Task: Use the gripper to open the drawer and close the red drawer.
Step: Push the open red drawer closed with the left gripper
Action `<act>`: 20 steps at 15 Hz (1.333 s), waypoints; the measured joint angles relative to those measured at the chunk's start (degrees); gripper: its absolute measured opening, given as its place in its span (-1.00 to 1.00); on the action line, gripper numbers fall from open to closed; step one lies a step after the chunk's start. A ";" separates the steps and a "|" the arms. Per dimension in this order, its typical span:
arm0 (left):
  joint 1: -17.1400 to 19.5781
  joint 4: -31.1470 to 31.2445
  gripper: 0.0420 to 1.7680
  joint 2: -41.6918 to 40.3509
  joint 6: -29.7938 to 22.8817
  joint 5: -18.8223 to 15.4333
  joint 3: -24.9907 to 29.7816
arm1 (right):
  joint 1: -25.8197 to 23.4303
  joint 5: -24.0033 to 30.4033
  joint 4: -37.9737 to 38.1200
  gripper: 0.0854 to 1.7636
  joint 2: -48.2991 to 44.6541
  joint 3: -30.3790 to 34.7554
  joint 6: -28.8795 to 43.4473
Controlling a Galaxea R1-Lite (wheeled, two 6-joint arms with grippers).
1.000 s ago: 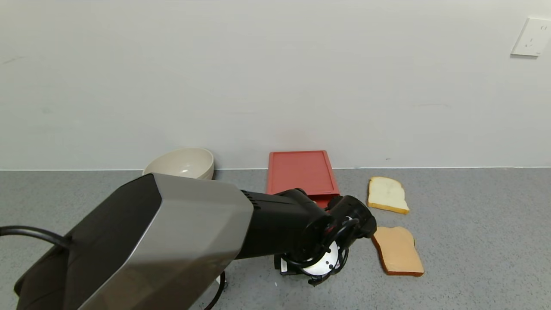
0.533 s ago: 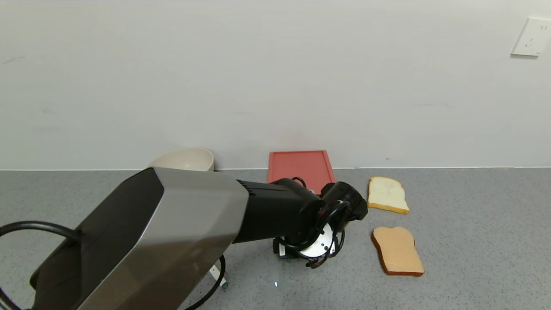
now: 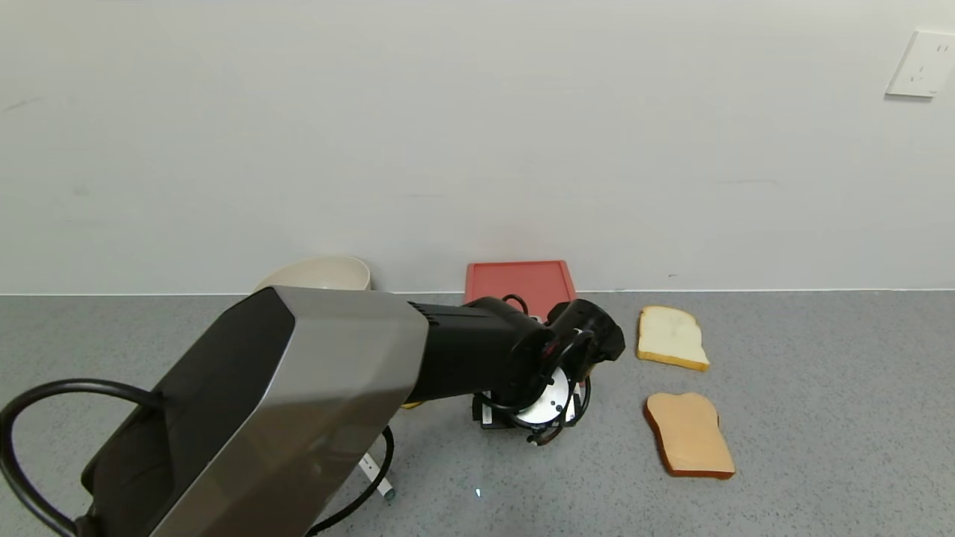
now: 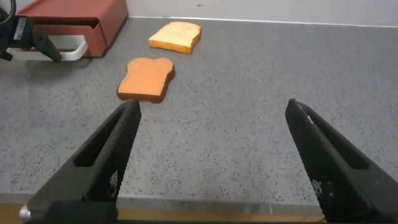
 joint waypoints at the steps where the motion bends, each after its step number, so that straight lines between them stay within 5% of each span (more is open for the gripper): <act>1: 0.28 -0.02 0.95 0.22 0.30 0.00 -0.59 | 0.00 0.00 -0.02 0.94 0.00 0.00 0.00; 20: 3.55 -2.86 0.95 2.05 8.24 -0.05 -5.57 | 0.00 0.00 0.01 0.94 0.00 0.00 -0.02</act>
